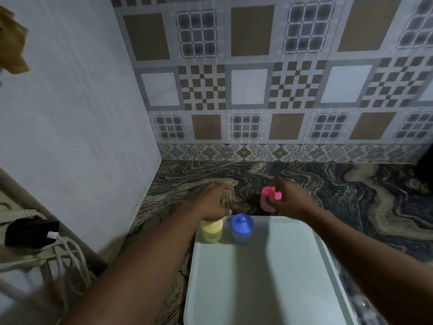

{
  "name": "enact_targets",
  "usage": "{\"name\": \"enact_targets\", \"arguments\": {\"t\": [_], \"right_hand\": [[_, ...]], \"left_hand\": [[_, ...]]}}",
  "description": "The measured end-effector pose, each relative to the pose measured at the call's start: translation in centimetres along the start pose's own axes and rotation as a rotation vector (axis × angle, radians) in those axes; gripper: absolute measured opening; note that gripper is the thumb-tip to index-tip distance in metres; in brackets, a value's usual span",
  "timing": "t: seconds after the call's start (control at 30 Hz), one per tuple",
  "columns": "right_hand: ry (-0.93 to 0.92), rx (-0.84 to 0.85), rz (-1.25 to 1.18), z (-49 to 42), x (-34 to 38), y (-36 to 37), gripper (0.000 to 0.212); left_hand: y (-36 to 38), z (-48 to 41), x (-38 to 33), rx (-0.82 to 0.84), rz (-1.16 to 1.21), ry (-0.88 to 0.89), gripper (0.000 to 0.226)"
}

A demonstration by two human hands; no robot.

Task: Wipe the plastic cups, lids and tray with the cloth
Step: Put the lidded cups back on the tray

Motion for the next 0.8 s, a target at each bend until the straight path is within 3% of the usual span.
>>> {"name": "enact_targets", "arguments": {"t": [0.1, 0.23, 0.43, 0.53, 0.67, 0.8], "right_hand": [[0.063, 0.041, 0.079, -1.2, -2.5, -1.7, 0.058], [0.128, 0.11, 0.141, -2.7, -5.3, -2.0, 0.081], [0.145, 0.361, 0.156, -4.1, -7.6, -0.5, 0.106], [0.144, 0.417, 0.148, -5.1, -8.8, 0.6, 0.097], [0.132, 0.405, 0.122, -5.7, -9.5, 1.0, 0.081], [0.123, 0.358, 0.092, -4.8, -8.6, 0.0, 0.082]], "left_hand": [[0.1, -1.4, -2.5, -0.029, -0.01, 0.046, 0.086], [1.9, -3.6, -5.6, 0.0, -0.03, 0.049, 0.088], [5.3, -7.3, -8.6, 0.077, -0.007, 0.063, 0.106], [6.6, -9.2, -9.9, 0.112, -0.026, 0.06, 0.108], [7.3, -10.0, -10.9, 0.096, -0.06, 0.075, 0.078], [6.4, -9.0, -11.2, 0.074, -0.051, 0.123, 0.074]]}}
Point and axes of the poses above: each hand's wrist, its own z-axis away from the middle knuckle, its own y-axis out of the palm, x = y × z, the point moved 2 cm from there along -z, towards the middle knuckle, and after that the axes turned 2 degrees about -x, right-handed, at the moved point
